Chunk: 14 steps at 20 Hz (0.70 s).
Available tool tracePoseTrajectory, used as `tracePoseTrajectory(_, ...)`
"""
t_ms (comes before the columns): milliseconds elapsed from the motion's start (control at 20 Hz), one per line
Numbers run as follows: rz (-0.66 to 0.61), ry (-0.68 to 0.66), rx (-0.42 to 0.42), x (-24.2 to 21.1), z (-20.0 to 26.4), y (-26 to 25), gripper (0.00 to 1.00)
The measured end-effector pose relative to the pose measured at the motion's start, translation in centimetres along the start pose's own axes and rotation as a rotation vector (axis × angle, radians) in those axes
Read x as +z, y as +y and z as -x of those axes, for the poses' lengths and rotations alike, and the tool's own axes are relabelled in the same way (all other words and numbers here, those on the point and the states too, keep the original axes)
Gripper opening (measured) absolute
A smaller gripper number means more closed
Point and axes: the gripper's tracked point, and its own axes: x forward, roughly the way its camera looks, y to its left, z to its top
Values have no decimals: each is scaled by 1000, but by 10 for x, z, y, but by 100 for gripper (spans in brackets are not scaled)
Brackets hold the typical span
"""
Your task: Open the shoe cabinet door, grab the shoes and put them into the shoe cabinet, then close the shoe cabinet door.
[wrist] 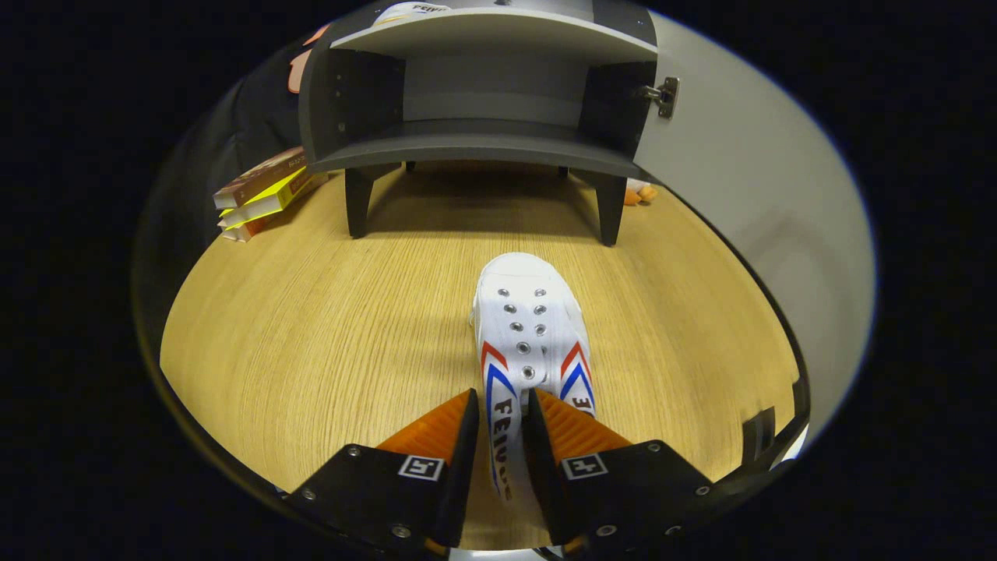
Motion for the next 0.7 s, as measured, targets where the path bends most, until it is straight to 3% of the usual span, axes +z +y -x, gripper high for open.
tracePoseTrajectory(200, 65, -10, 23, 0, -3, 5, 16)
tracePoseTrajectory(250, 60, -7, 31, 1, -1, 6, 5)
tracePoseTrajectory(300, 44, -5, 40, 2, -1, 7, 2)
tracePoseTrajectory(700, -48, -63, 80, 44, 30, -1, 0)
